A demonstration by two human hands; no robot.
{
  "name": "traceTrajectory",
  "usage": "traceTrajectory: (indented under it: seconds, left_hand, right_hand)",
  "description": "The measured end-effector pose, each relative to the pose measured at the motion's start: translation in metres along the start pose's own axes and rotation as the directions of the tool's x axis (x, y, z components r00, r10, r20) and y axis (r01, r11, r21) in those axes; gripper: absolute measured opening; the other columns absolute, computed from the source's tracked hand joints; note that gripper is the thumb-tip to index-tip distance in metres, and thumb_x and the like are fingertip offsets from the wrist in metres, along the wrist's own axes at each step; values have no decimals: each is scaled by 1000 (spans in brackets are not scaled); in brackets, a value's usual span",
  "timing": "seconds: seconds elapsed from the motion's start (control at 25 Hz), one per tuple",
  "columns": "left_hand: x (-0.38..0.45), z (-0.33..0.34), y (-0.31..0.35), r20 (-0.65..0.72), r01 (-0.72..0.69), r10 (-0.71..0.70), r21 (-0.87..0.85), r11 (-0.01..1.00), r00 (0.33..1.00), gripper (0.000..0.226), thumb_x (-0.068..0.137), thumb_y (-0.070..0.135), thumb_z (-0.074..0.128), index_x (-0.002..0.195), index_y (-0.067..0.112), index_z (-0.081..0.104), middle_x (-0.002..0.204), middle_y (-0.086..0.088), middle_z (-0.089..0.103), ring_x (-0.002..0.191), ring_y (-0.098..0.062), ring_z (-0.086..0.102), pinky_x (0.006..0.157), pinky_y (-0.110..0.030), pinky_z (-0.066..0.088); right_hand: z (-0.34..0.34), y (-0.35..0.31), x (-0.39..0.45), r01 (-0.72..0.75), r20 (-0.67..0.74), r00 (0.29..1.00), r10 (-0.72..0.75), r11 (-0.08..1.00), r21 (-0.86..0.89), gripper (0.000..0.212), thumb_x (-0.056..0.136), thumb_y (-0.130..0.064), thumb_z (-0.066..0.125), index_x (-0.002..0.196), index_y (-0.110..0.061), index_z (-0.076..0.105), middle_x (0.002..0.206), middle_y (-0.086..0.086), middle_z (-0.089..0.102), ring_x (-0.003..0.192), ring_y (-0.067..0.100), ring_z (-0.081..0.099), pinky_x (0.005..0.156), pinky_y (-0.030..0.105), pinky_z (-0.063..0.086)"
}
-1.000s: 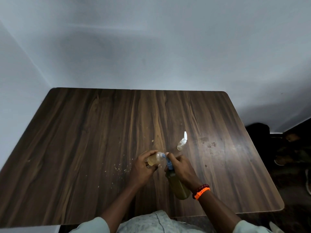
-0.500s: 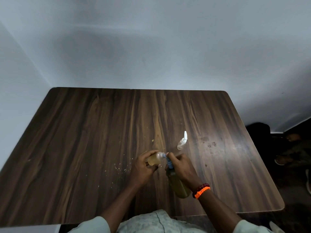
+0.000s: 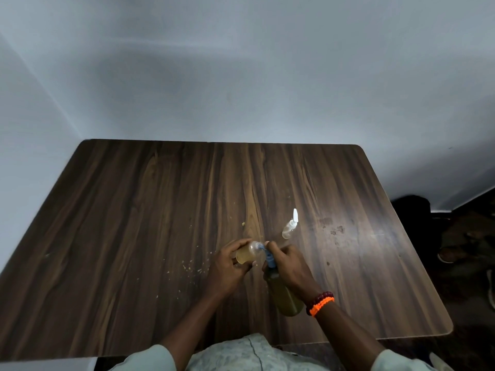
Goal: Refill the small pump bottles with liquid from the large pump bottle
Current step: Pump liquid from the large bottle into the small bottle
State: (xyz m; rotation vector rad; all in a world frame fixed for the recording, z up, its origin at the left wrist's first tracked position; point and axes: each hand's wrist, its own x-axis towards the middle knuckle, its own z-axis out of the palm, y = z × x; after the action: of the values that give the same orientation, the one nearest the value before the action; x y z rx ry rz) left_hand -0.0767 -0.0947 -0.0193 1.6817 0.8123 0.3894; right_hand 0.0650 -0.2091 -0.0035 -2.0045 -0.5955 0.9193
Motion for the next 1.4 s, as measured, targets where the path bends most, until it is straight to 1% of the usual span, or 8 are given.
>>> traceTrajectory:
  seconds: [0.2,0.32,0.56,0.72,0.84,0.96,1.2,1.4]
  left_hand:
    - [2,-1,1,-20,-19,19,16,1000,1000,52,84,7,83,132,18,67,127,4,71,120,-8,66,103,-40,60]
    - [0,-1,0,-2,-2,2,6,1000,1000,52,84,7,83,130,24,67,129,6,71,121,-10,67,103,-43,60]
    - [2,0,-1,-12,-15,15,0,1000,1000,51,84,5,82,131,20,67,129,1,71,122,-15,66,104,-46,59]
    - [1,1,-3,-6,6,-6,-1,1000,1000,53,85,5,82,133,18,66,133,1,70,124,-15,66,105,-47,58]
    - [0,1,-4,-5,6,-6,3,1000,1000,54,85,6,83,135,18,66,133,2,70,124,-14,66,105,-47,58]
    - [1,1,-4,-18,-1,1,-2,1000,1000,52,84,5,83,133,15,67,131,0,71,124,-16,67,105,-48,58]
    - [-1,1,-5,4,4,-4,3,1000,1000,53,84,6,83,133,20,67,132,2,70,125,-14,66,105,-48,58]
    - [-2,1,-5,-30,-14,14,9,1000,999,53,83,5,84,132,16,67,130,0,71,123,-16,67,104,-48,59]
  right_hand:
    - [0,1,-1,-11,-15,1000,12,999,37,95,65,-96,51,91,-7,69,81,14,78,76,28,78,82,53,64]
    - [-2,1,-2,-7,14,1000,6,1000,15,78,70,-88,55,85,-12,69,75,6,79,72,24,78,82,54,64]
    - [-1,2,0,-30,-28,999,31,999,30,84,66,-95,52,89,-15,65,81,8,77,75,23,78,82,50,65]
    - [-2,2,-2,-6,33,999,4,999,32,74,75,-82,53,87,-11,69,79,10,78,75,26,77,86,55,62]
    - [-2,1,-3,-22,14,1000,22,999,33,79,71,-85,50,94,-11,66,88,12,77,82,29,76,87,55,62]
    - [-1,1,-3,-11,-17,1000,12,1000,24,91,62,-99,48,89,-14,66,83,9,77,76,25,78,83,48,64]
    - [-3,5,-2,-4,32,999,3,1000,13,77,71,-85,51,88,-12,70,77,6,79,72,21,78,82,54,64]
    - [0,9,-1,-19,-40,999,18,1000,-14,92,59,-102,46,88,-17,66,81,7,76,76,25,77,82,49,65]
